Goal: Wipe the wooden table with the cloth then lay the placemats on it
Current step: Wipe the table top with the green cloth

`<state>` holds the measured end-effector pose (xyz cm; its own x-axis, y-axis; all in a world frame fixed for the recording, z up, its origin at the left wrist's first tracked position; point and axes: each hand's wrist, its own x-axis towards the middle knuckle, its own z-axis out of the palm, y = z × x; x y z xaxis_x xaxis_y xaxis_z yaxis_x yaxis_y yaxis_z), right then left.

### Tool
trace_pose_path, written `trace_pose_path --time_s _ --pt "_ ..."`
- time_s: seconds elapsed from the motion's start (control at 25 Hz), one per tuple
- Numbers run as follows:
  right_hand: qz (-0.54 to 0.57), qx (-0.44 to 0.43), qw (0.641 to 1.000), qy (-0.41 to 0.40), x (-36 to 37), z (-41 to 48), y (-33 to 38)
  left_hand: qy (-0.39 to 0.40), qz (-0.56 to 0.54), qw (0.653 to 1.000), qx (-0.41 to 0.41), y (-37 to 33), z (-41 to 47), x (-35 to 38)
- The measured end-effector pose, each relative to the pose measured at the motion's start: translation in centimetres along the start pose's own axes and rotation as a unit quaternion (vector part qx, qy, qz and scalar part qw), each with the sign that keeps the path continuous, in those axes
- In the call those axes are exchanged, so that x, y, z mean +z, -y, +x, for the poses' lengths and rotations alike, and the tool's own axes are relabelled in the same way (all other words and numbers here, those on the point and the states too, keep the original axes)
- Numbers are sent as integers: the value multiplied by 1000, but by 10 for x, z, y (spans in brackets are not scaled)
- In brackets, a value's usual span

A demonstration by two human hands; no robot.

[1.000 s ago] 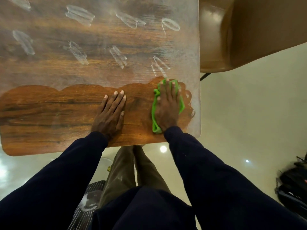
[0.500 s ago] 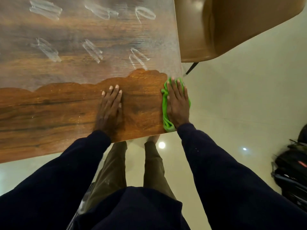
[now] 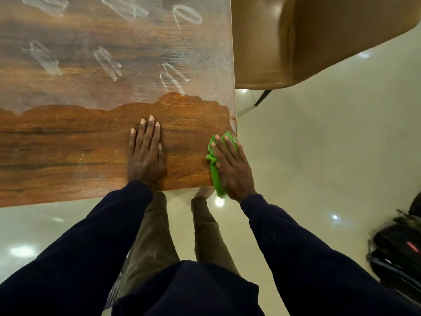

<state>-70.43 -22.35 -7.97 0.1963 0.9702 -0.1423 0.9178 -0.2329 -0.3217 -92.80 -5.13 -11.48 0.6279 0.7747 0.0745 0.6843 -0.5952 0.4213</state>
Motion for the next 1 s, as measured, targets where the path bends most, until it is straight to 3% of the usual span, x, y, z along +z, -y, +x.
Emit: trace_pose_path --time_s 0.16,0.24,0.48,0.56,0.68,0.84,1.0 --pt "6 74 996 -54 -3 72 10 3 6 1000 -8 -2 1 -1" --pt "-8 65 997 -45 4 89 28 5 10 1000 -7 -1 0 -2" --pt "-17 -170 984 58 16 13 20 5 2 1000 -17 -5 3 -3" --pt "-23 -188 979 72 3 -6 -14 6 -3 1000 -21 -3 3 -2" --pt "4 -108 993 47 -14 27 -38 0 0 1000 -19 -2 3 0" --pt "-6 20 1000 -16 -12 110 -5 -7 6 1000 -15 -1 2 1" --pt "-45 23 999 -15 -3 114 12 0 21 1000 -20 -4 2 -3"
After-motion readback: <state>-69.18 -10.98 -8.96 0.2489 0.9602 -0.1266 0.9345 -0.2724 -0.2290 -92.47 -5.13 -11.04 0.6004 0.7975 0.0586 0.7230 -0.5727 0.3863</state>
